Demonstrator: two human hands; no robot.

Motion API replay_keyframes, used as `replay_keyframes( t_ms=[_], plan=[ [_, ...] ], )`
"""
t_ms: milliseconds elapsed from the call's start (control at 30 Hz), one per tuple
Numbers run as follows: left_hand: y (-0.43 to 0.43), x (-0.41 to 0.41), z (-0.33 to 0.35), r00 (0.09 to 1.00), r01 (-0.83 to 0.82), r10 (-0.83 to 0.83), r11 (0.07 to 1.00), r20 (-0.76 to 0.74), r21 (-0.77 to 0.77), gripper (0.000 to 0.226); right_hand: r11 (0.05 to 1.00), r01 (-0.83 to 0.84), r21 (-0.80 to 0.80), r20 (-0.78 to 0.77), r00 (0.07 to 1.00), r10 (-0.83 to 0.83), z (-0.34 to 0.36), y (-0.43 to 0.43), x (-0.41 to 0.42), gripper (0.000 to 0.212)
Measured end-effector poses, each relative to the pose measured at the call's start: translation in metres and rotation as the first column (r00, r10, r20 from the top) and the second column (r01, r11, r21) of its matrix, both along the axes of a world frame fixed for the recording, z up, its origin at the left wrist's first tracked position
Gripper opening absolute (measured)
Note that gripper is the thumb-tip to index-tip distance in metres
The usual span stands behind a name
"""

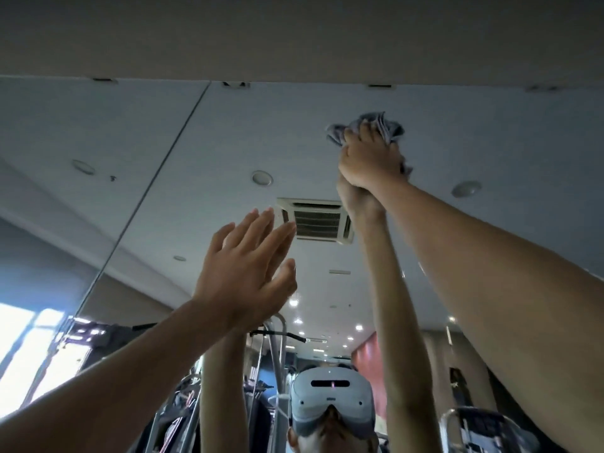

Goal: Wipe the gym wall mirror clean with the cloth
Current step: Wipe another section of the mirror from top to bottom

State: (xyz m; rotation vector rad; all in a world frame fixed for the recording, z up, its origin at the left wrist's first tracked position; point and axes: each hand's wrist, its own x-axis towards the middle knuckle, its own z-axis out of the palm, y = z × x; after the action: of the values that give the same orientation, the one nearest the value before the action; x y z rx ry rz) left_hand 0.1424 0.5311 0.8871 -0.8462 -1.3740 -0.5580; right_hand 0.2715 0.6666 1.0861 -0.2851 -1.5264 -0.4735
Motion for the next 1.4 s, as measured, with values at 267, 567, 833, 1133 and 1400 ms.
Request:
replay_keyframes(
  t_ms=[267,567,833,1133,1400],
  plan=[
    [-0.056,-0.056,-0.033,0.987,-0.079,0.052,0.981,0.15,0.176,0.074,0.939,-0.036,0.342,0.398,0.911,-0.11,-0.078,-0.04,-0.027,0.049],
    [-0.072,-0.078,-0.049,0.972,-0.019,-0.066,0.934,0.224,0.357,0.077,0.976,-0.062,0.208,0.263,0.965,0.005,-0.031,-0.147,-0.128,0.049],
    [-0.071,-0.073,-0.049,0.944,-0.053,-0.086,0.913,0.317,0.406,0.1,0.882,-0.12,0.455,0.557,0.811,-0.177,-0.066,-0.152,-0.12,0.051],
    [-0.07,-0.074,-0.047,0.914,-0.063,-0.14,0.879,0.381,0.473,0.104,0.948,-0.078,0.309,0.404,0.913,-0.057,-0.044,-0.18,-0.162,0.051],
    [-0.069,-0.07,-0.053,0.894,-0.15,-0.059,0.895,0.443,0.42,0.098,0.848,-0.117,0.516,0.55,0.805,-0.224,-0.061,-0.087,-0.071,0.054]
  ],
)
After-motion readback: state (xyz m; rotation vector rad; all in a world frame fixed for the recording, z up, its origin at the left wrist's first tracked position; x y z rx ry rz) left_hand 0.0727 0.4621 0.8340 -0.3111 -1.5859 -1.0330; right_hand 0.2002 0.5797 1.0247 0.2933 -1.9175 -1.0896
